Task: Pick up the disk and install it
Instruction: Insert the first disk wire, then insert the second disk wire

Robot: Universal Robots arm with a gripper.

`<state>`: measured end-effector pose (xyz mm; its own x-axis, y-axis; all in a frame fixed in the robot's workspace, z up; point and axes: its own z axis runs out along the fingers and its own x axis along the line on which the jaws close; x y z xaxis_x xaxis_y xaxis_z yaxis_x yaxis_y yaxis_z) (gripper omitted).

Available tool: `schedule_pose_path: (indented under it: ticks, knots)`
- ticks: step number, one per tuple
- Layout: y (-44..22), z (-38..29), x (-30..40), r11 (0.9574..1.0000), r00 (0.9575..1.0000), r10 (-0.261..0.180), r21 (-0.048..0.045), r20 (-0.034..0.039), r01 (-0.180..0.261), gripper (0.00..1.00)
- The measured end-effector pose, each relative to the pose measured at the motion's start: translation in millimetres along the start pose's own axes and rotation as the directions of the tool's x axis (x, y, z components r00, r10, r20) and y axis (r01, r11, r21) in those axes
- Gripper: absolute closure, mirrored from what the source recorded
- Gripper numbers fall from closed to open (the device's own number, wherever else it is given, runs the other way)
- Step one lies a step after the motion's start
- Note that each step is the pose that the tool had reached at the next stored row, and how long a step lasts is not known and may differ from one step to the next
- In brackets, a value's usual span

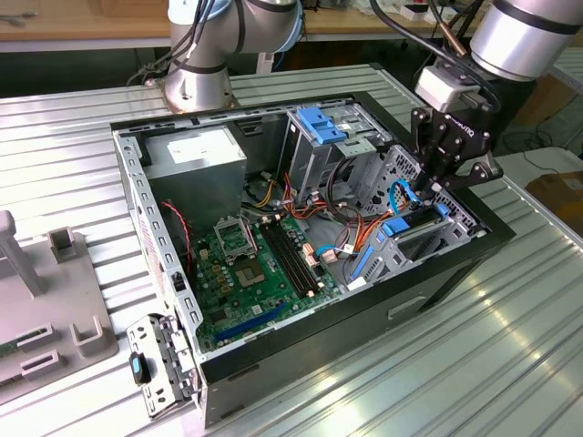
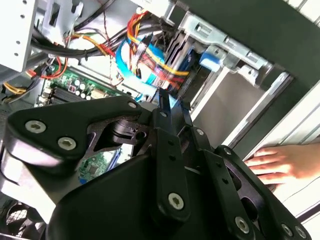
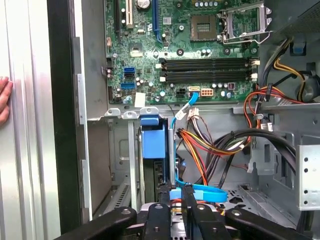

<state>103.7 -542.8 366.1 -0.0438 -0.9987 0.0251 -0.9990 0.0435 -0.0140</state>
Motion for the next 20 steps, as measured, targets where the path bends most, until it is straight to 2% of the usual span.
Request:
schedule_pose_path:
  ticks: [4, 18, 20]
  knots:
    - [0.1, -0.1, -2.2, 1.0, 1.0, 0.0, 0.0001, -0.0002, 0.0, 0.76]
    - [0.1, -0.1, -2.9, 1.0, 1.0, 0.0, 0.0001, -0.0002, 0.0, 0.76]
    - [0.1, 0.0, 0.4, 1.0, 1.0, 0.0, 0.0001, -0.0003, 0.0, 0.76]
